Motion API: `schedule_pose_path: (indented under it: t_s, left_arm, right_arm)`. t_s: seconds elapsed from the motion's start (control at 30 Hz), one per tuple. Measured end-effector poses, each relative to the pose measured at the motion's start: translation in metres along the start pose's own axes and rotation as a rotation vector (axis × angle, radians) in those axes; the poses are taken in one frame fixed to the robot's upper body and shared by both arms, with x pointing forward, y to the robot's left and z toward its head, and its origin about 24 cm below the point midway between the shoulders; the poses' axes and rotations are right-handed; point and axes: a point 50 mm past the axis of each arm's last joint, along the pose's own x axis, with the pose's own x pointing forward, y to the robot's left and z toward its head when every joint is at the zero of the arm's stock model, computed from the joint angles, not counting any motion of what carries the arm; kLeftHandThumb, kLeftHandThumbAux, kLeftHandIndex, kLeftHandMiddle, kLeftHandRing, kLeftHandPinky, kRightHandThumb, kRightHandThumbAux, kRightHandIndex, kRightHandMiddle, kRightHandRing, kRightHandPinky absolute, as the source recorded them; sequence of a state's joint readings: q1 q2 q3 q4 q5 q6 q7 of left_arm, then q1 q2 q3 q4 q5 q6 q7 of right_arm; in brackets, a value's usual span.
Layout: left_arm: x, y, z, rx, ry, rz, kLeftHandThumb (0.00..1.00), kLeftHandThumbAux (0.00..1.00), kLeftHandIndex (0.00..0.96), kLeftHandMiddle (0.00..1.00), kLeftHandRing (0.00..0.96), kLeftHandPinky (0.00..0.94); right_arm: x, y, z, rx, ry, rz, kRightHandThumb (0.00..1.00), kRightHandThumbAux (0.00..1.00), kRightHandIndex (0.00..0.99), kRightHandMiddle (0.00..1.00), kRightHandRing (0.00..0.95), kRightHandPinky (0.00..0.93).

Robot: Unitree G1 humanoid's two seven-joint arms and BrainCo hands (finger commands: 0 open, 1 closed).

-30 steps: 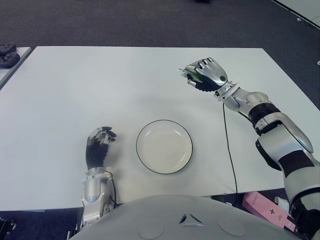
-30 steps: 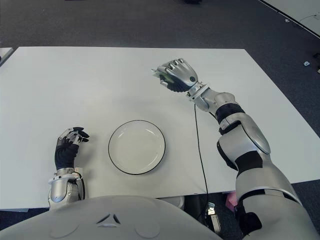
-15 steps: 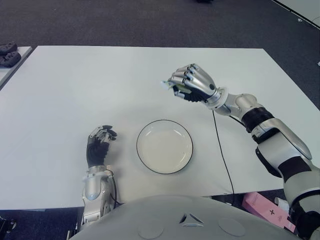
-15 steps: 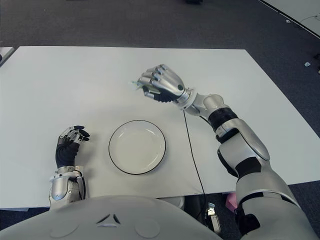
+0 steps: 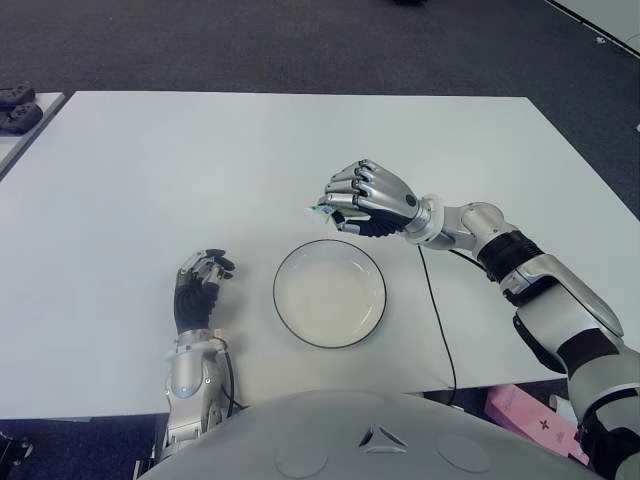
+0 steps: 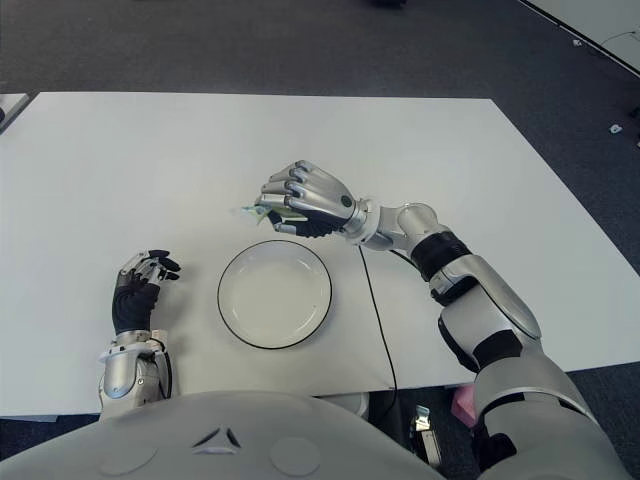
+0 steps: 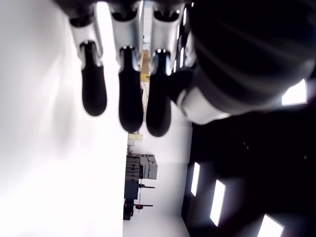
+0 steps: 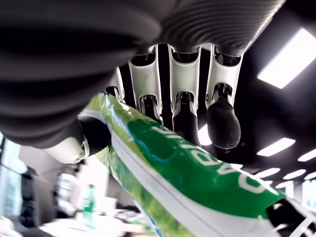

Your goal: Put the toothpaste on the table into the plate.

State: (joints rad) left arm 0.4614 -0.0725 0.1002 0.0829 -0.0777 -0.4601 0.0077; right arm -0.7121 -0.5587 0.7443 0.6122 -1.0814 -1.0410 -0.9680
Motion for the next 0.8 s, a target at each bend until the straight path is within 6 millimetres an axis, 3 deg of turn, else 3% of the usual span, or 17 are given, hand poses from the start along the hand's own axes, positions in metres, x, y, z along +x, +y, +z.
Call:
schedule_pose_path:
  t_s: [0.57,0.8]
  left_arm:
    - [0.000,-0.002,-0.001,-0.002,0.003,0.000,0.692,0.723,0.432,0.543,0.519,0.495]
    - [-0.001,-0.002,-0.001,-0.004,0.004,0.004,0.692,0.723,0.431,0.549,0.523,0.505]
  right_arm:
    - [-0.008,0.016,0.023,0.263,0.035,0.157,0.742,0.715,0.439,0.884,0.878,0.883]
    - [-0.009,0.039,0.044,0.299,0.004,0.216,0.741,0.714,0.440,0.888,0.887,0.890]
